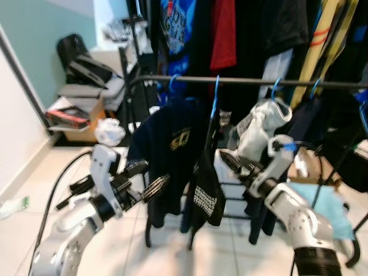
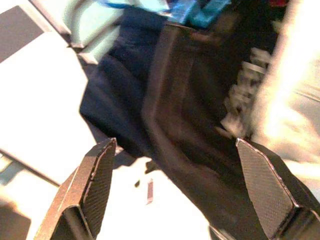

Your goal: Hang hanger

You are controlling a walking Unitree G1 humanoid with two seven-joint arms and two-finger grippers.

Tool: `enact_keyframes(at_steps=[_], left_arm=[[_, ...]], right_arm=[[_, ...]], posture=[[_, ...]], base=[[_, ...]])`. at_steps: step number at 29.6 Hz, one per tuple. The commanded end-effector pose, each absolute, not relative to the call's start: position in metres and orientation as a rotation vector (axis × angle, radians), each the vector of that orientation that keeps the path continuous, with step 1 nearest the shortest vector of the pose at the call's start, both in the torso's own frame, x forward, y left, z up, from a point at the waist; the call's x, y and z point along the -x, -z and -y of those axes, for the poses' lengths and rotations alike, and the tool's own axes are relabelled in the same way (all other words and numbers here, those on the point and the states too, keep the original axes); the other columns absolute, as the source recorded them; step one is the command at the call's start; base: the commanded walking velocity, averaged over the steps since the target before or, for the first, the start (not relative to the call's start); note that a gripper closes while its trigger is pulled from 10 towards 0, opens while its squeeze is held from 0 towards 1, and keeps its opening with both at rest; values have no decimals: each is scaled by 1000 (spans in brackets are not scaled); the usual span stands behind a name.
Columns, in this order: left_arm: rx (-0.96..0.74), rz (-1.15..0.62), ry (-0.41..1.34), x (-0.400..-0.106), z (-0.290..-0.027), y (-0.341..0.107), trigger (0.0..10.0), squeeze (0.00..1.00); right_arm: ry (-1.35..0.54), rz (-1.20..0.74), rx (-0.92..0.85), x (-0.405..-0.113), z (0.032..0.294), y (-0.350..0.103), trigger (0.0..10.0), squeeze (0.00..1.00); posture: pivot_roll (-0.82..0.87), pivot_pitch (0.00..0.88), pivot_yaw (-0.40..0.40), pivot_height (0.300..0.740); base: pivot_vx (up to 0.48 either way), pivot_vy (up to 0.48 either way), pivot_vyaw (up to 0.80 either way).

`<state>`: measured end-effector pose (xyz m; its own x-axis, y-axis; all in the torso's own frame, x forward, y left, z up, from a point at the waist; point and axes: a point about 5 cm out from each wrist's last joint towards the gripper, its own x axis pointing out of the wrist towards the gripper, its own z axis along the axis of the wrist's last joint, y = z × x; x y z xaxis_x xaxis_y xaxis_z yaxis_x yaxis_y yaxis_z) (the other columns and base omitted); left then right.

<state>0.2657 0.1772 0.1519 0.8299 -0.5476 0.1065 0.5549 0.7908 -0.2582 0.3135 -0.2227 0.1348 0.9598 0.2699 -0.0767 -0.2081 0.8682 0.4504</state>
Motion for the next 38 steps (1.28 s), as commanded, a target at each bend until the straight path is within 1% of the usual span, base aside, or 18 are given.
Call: enact_keyframes(at_steps=[1, 3, 5, 7, 8, 9, 10, 12, 14, 16, 18, 19, 21, 22, 24, 27, 31, 38], left_arm=[[340, 9, 558, -271, -183, -147, 10000, 0], [382, -9, 508, -275, -191, -139, 10000, 0], [403, -118, 307, -289, -208, -102, 10000, 0], [403, -118, 307, -289, -208, -102, 10000, 0], [392, -173, 230, -293, -211, -85, 10000, 0], [392, -173, 230, -293, -211, -85, 10000, 0], [394, -273, 155, -295, -210, -59, 10000, 0], [394, -273, 155, -295, -210, -59, 10000, 0], [378, -367, 114, -293, -206, -37, 10000, 0], [349, -531, 73, -282, -194, -4, 10000, 0], [349, -531, 73, -282, -194, -4, 10000, 0], [290, -623, 54, -272, -189, 11, 10000, 0], [290, -623, 54, -272, -189, 11, 10000, 0], [241, -716, 44, -259, -182, 27, 10000, 0], [241, -716, 44, -259, -182, 27, 10000, 0], [68, -856, 109, -243, -170, 46, 10000, 0], [4, -942, 185, -232, -157, 57, 10000, 0], [49, -968, 201, -229, -145, 62, 10000, 0]], right_arm=[[-200, -132, -430, -314, 232, -133, 10000, 0], [-147, -165, -389, -310, 244, -123, 10000, 0], [-16, -341, -322, -293, 266, -74, 10000, 0], [-16, -341, -322, -293, 266, -74, 10000, 0], [33, -416, -305, -284, 272, -55, 10000, 0], [33, -416, -305, -284, 272, -55, 10000, 0], [83, -510, -284, -272, 275, -31, 10000, 0], [83, -510, -284, -272, 275, -31, 10000, 0], [117, -578, -268, -264, 275, -14, 10000, 0], [132, -652, -262, -262, 261, 3, 10000, 0], [132, -652, -262, -262, 261, 3, 10000, 0], [115, -700, -217, -262, 250, 11, 10000, 0], [115, -700, -217, -262, 250, 11, 10000, 0], [83, -763, -128, -257, 241, 21, 10000, 0], [83, -763, -128, -257, 241, 21, 10000, 0], [16, -871, 34, -242, 235, 37, 10000, 0], [-43, -919, 121, -234, 235, 45, 10000, 0], [-76, -932, 174, -230, 236, 48, 10000, 0]], posture=[[-112, 0, 38, 740], [-110, 0, 39, 740], [-92, 0, 41, 740], [-92, 0, 41, 740], [-92, 0, 41, 740], [-92, 0, 41, 740], [-81, 0, 39, 740], [-81, 0, 39, 740], [-84, 0, 45, 740], [-77, 0, 49, 740], [-77, 0, 49, 740], [-63, 0, 39, 740], [-63, 0, 39, 740], [-52, 0, 29, 740], [-52, 0, 29, 740], [-28, 0, -13, 740], [-26, 0, -26, 740], [-15, 0, -38, 740]], base=[[0, 0, 0], [0, 0, 0], [0, 0, 0], [0, 0, 0], [0, 0, 0], [0, 0, 0], [0, 0, 0], [0, 0, 0], [0, 0, 0], [0, 0, 0], [0, 0, 0], [0, 0, 0], [0, 0, 0], [0, 0, 0], [0, 0, 0], [0, 0, 0], [0, 0, 0], [0, -204, 0]])
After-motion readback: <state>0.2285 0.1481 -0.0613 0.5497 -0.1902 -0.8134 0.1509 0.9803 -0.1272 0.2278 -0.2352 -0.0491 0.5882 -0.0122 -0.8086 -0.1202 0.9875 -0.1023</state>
